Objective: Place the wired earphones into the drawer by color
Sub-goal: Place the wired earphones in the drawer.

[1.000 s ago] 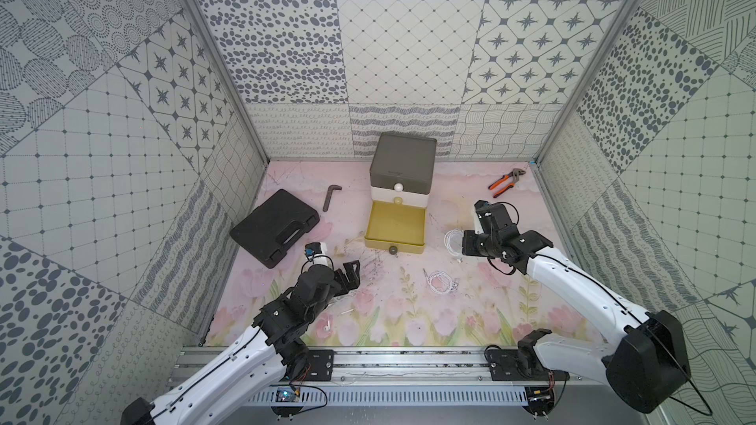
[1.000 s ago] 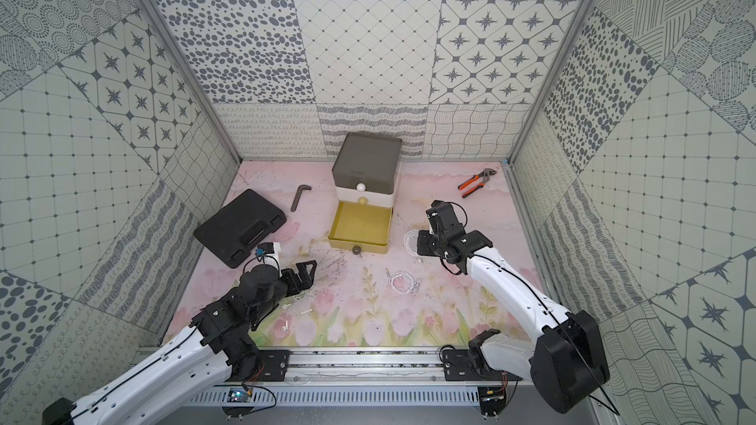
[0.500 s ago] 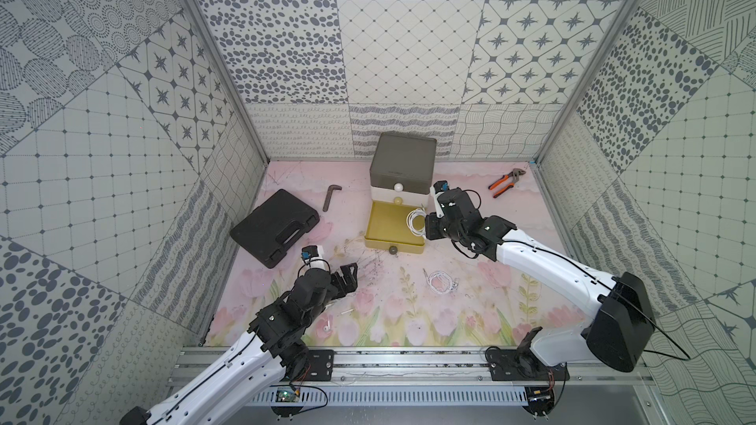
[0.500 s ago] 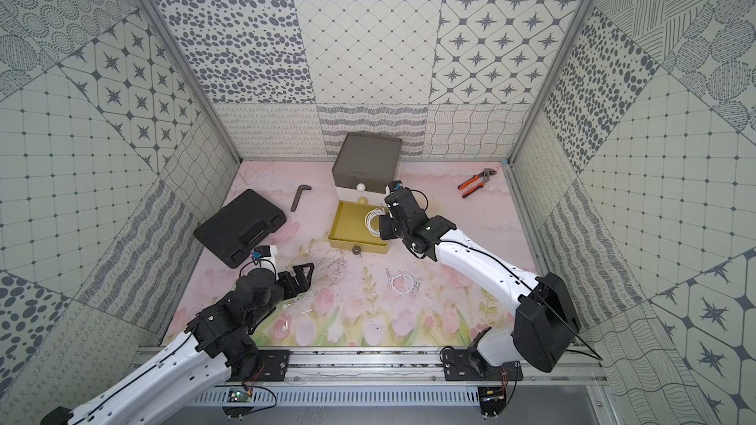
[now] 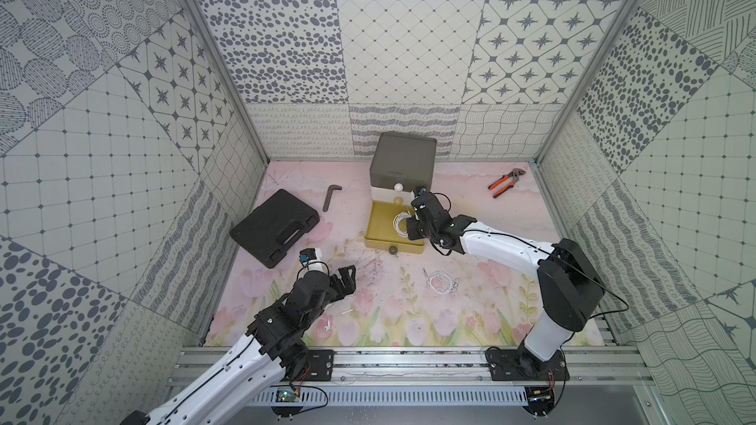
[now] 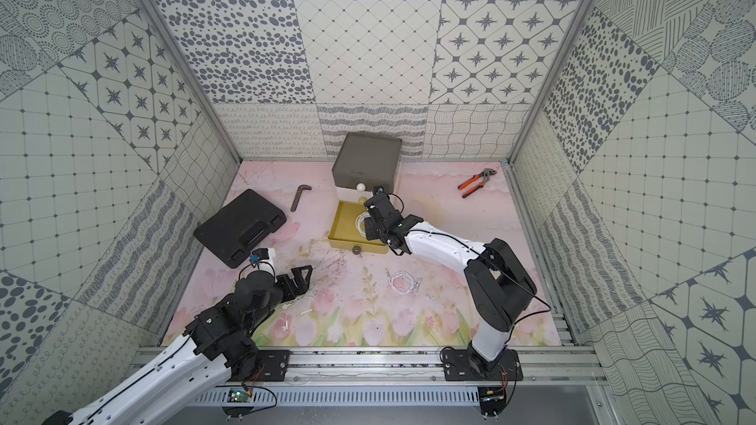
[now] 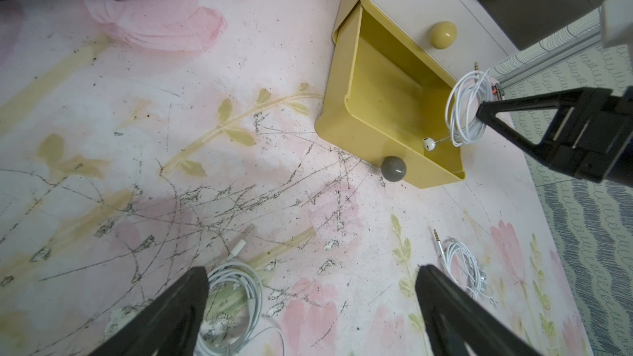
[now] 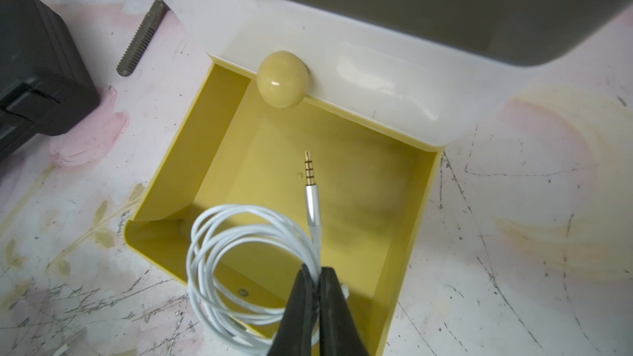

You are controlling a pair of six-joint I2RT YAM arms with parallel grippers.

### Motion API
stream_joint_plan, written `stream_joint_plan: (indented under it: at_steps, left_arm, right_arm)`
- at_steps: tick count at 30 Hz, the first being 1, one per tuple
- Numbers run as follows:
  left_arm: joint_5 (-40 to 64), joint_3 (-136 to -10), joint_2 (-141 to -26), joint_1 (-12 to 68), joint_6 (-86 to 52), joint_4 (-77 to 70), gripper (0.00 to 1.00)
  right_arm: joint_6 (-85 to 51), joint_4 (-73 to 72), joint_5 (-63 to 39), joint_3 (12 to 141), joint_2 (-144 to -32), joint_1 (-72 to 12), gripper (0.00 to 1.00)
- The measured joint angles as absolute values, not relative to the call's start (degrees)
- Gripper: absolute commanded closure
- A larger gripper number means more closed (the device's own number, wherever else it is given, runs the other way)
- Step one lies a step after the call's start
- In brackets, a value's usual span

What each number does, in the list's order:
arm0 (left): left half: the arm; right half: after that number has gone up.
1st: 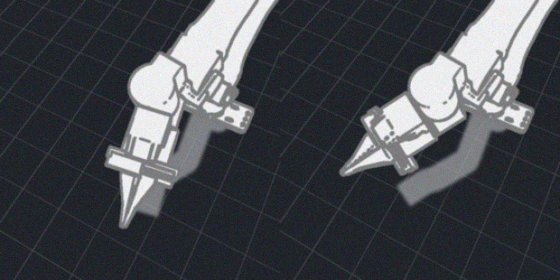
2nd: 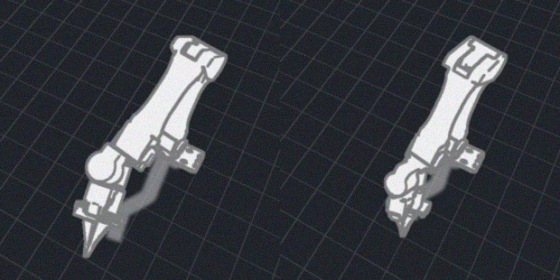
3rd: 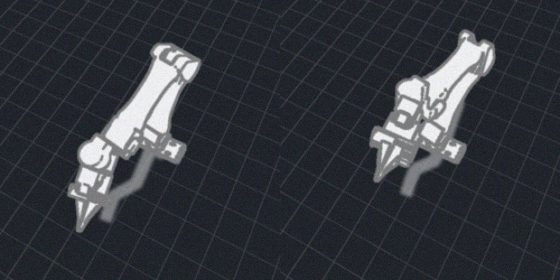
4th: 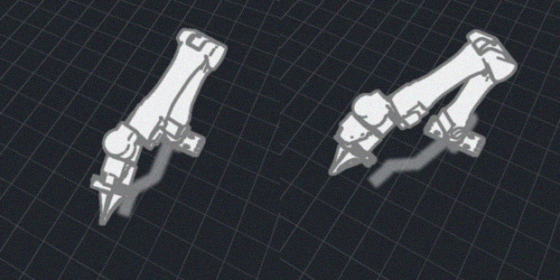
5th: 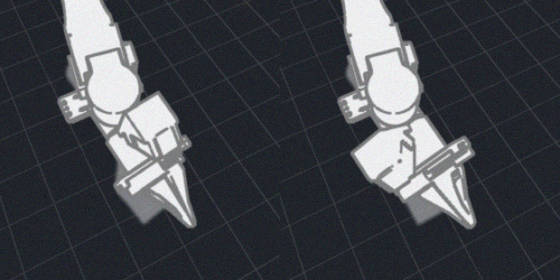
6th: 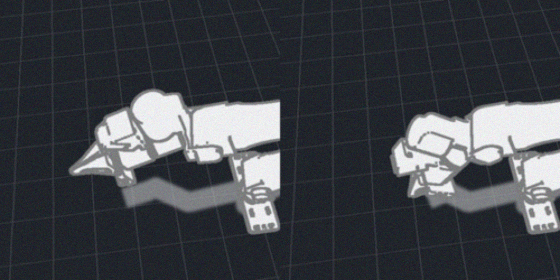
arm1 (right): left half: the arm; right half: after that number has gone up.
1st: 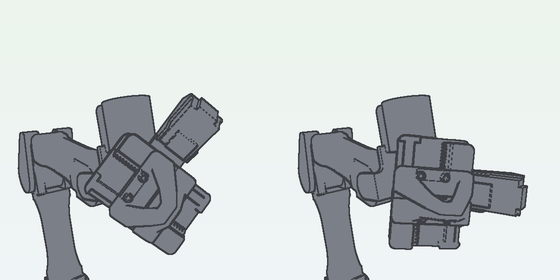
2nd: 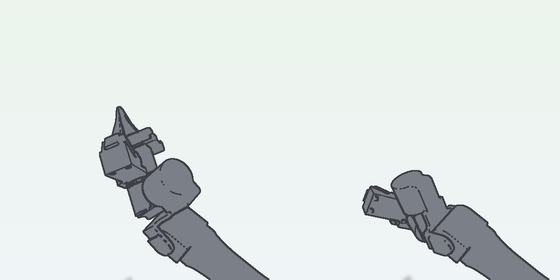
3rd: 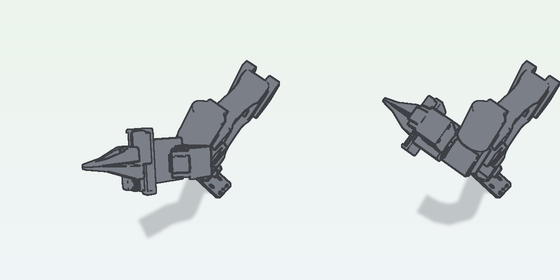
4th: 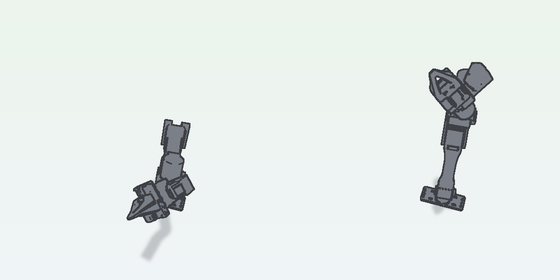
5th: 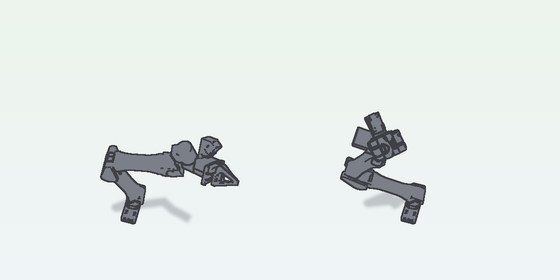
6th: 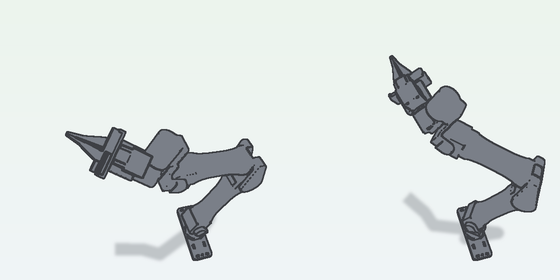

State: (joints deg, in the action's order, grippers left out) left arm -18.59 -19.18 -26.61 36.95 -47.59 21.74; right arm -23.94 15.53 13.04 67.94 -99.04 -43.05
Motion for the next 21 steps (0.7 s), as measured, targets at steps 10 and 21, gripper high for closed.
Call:
stream_joint_plan:
  at_steps: [10, 21]
  left_arm:
    - [-19.6, -19.2, -27.1, 36.9, -48.9, 24.0, 0.01]
    - [-20.6, -21.5, -34.7, 36.9, -50.5, 27.8, 0.03]
  right_arm:
    - [-24.2, 13.9, 13.3, 67.9, -102.1, -43.0, 0.75]
    - [-23.9, 13.1, 11.4, 66.0, -99.4, -42.9, 0.55]
